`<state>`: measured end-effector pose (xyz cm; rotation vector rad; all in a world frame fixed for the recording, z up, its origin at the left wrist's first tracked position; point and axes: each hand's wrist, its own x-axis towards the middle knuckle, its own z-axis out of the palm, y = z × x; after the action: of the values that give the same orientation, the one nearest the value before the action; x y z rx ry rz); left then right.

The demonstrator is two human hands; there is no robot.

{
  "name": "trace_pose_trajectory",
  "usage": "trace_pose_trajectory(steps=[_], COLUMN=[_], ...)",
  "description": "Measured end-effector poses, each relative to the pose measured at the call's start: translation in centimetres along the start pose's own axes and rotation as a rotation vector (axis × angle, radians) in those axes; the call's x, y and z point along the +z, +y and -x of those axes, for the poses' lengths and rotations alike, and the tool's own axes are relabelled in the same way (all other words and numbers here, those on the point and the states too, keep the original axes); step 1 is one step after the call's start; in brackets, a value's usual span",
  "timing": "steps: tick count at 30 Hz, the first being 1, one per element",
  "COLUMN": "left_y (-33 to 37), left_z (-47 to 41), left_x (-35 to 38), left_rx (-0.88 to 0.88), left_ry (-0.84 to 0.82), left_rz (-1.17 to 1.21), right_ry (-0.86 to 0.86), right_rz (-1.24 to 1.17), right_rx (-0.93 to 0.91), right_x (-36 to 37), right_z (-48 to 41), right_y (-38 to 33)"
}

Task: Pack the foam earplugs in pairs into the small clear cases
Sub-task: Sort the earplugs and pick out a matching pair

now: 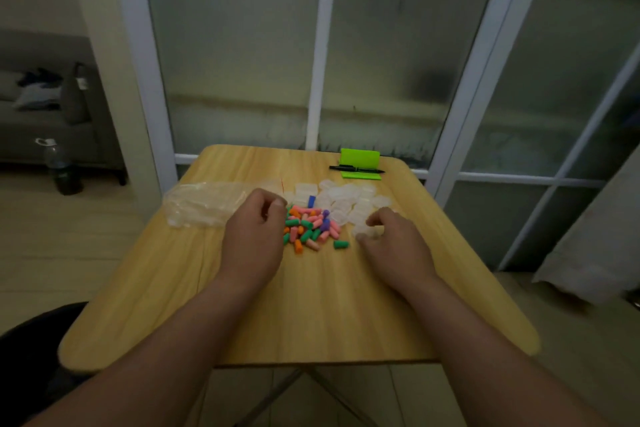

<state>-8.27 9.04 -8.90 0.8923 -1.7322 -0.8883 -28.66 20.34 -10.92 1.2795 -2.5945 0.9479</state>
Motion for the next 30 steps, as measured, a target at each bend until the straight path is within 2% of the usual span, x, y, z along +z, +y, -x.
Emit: trace_pose_trajectory(steps=[5,8,10,13,16,19,23,26,30], left_y=[0.3,0.8,0.9,1.1,2.1,3.2,4.7,5.2,4.4], left_z=[0.6,0.9,1.0,1.1,1.9,3.0,2.9,3.0,3.0], left_x=[0.6,1.0,1.2,1.3,1.2,0.7,-0.5,-1.1,-0.9], left_rx=[0.002,0.025,0.028,-0.027,-0.089,-0.193,-0.4,-0.405,-0.444], left_ry=[-0.059,-0.096,-0.131,-0.243,-0.391,-0.472,-0.602,-0.682,-0.711], left_rz=[-0.013,-0.032,-0.04,-0.041,0.033,0.153,0.442,0.49,0.577], right_ry=[-0.011,-0.102,-0.132,-0.088,-0.041,-0.048,-0.065,-0.075,-0.092], right_rz=[0.077,0.069,0.035,-0.077,-0.249,-0.452,-0.564,-0.581,-0.609], right_rx=[-0.032,-0.013,0.0,-0.013,-0.063,-0.075,-0.165,-0.185,-0.174], right_x=[0.3,0.2,-0.2,-1.1,-1.8,-2.9,-3.9,-4.2,-4.2], right_z=[-0.4,-0.1,0.3,0.7,1.4,2.6,4.3,5.4,6.2], right_y=[-0.7,-0.6,-0.6,-1.1,-2.2,-4.1,-6.3,-6.9,-6.8])
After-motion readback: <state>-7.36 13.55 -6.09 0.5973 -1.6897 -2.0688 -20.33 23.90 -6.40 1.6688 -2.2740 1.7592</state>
